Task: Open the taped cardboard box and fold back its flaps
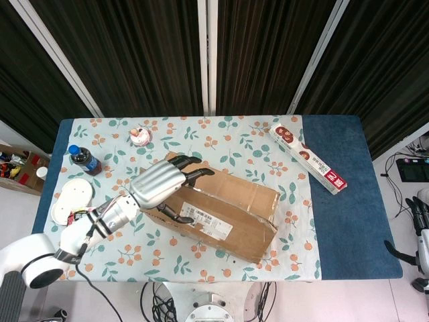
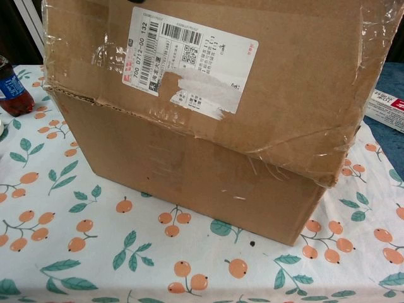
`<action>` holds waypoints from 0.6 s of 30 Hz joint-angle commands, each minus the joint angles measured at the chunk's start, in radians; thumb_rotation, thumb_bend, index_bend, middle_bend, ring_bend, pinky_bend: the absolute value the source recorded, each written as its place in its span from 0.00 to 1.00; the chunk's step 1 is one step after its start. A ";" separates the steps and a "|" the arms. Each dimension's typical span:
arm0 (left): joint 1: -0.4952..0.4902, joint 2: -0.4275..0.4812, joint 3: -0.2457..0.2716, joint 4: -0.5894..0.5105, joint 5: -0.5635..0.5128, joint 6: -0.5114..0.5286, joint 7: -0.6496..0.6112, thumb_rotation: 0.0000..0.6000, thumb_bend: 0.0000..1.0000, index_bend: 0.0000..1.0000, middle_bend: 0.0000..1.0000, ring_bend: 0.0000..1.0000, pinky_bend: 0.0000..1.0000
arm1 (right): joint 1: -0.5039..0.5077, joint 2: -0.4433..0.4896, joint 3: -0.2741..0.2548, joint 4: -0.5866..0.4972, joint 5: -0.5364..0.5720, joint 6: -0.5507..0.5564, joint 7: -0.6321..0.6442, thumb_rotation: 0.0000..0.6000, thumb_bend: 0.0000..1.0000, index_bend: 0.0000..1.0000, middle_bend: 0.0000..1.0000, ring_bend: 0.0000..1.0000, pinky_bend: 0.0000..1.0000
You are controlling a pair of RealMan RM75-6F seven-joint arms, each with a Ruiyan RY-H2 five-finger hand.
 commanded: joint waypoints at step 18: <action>0.342 0.190 0.218 0.048 0.372 0.375 -0.384 0.48 0.00 0.12 0.46 0.12 0.17 | 0.039 -0.003 -0.001 -0.056 -0.024 -0.023 -0.075 1.00 0.10 0.00 0.00 0.00 0.00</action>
